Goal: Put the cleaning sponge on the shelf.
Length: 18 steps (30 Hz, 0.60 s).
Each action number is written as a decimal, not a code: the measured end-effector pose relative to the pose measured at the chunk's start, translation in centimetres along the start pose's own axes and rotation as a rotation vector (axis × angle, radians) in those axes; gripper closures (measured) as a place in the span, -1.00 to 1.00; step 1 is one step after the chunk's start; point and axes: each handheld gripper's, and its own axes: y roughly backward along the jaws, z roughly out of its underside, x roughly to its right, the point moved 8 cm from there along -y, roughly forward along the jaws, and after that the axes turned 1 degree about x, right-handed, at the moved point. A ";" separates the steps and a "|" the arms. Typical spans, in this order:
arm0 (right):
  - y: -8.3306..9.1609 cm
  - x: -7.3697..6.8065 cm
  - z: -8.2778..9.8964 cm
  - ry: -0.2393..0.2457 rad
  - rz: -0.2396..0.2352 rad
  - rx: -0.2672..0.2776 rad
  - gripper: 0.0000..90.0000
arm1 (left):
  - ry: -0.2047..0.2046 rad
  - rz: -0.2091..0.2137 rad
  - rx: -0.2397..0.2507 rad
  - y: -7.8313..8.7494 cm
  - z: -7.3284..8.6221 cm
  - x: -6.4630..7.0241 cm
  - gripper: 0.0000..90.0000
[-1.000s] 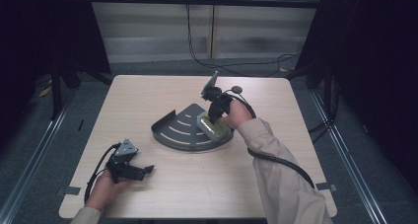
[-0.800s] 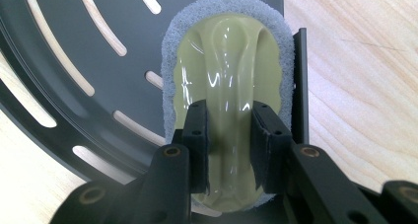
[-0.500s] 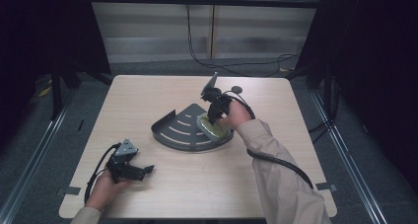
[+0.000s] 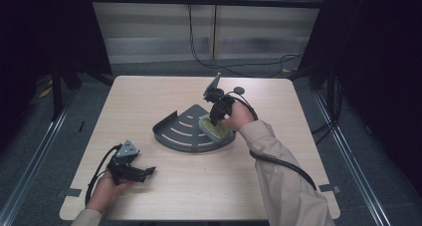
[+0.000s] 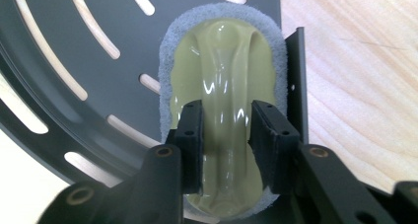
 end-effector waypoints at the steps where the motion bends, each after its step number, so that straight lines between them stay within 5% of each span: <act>1: 0.0 0.0 0.0 -0.002 -0.002 0.000 0.40 | 0.000 0.000 0.000 0.0 0.0 0.0 -0.82; 18: 1.0 0.1 0.1 0.022 0.009 0.029 -0.05 | 0.001 0.000 0.000 0.0 0.0 0.0 -0.82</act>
